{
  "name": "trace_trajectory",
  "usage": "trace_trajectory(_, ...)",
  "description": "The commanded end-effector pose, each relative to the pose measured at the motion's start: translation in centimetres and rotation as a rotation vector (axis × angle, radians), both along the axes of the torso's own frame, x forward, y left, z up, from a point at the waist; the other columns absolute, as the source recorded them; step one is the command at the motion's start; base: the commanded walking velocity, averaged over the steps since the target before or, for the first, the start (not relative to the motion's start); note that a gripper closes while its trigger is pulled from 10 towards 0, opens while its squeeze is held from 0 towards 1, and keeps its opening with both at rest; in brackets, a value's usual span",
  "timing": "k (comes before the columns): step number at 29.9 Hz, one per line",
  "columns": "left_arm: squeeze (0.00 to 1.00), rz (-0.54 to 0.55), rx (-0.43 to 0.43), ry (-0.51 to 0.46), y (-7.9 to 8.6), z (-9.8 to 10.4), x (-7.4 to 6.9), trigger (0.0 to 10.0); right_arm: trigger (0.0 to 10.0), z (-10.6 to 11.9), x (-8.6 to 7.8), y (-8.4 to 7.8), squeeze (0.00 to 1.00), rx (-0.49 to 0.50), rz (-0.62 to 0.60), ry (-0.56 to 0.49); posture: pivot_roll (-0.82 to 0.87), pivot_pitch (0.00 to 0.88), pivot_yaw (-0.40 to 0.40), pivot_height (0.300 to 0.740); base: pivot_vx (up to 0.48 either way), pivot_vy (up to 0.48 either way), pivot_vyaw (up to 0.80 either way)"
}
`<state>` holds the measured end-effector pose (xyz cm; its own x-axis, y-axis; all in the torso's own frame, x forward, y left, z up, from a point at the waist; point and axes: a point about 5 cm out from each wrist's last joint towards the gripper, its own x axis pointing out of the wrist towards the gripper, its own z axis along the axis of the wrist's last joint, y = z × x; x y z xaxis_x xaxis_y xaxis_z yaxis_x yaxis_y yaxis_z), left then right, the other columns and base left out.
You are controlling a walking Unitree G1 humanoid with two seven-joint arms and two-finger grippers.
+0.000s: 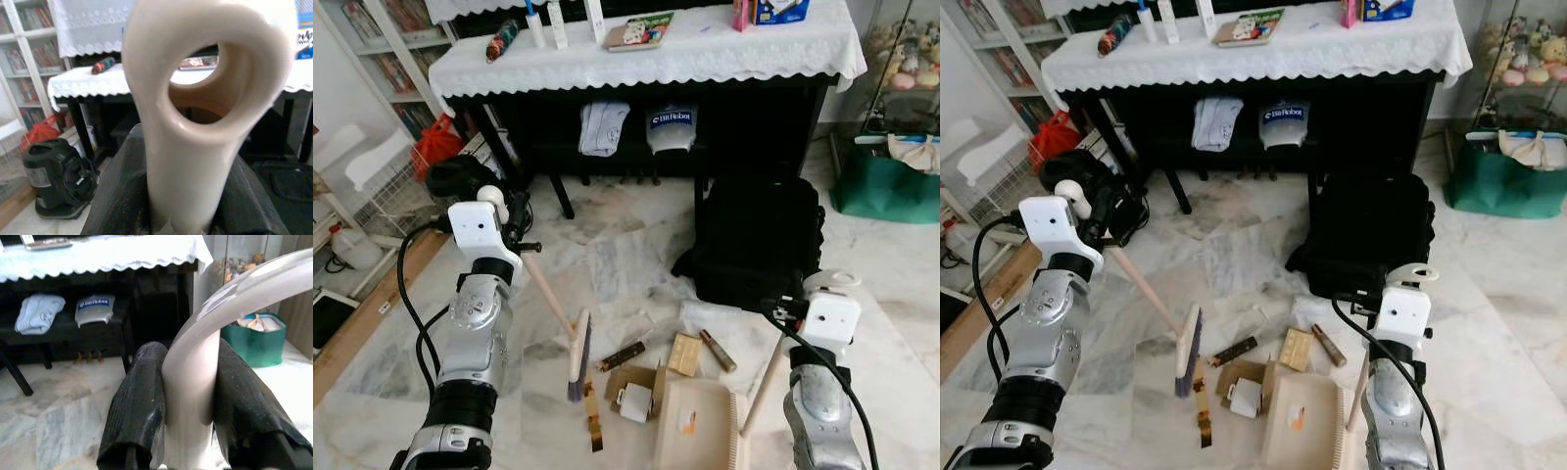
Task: Sweep floor
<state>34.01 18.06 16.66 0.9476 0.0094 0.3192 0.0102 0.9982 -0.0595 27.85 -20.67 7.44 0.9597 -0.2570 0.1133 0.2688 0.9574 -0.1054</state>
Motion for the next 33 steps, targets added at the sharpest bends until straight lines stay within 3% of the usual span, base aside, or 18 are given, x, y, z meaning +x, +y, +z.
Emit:
trace_trajectory(1,0.00,0.015,0.018,-0.010,0.7,-0.1,-0.3,10.0,10.0,0.6,0.5,0.9,0.00,0.001,0.030,-0.041,-0.09,0.139,0.193,0.740,0.000,0.000,0.00)
trace_trajectory(8,0.00,0.016,0.018,-0.007,0.9,-0.5,-1.1,10.0,10.0,1.0,0.4,1.0,0.00,-0.031,0.047,-0.070,-0.08,0.177,0.189,0.740,0.000,0.000,0.00)
trace_trajectory(15,0.00,0.018,0.017,-0.014,0.9,-0.5,-1.8,10.0,10.0,2.9,0.5,0.5,0.00,-0.082,0.035,-0.146,-0.08,0.203,0.184,0.740,0.000,0.000,0.00)
trace_trajectory(22,0.00,0.016,0.012,0.002,1.0,-0.8,-2.5,10.0,10.0,2.4,0.3,0.6,0.00,-0.124,0.039,-0.129,-0.06,0.233,0.170,0.740,0.000,0.000,0.00)
trace_trajectory(33,0.00,-0.177,-0.079,0.140,-0.6,-2.5,-3.6,10.0,10.0,1.2,-0.4,0.8,0.00,-0.128,0.046,-0.087,-0.03,0.262,0.168,0.740,0.000,0.000,0.00)
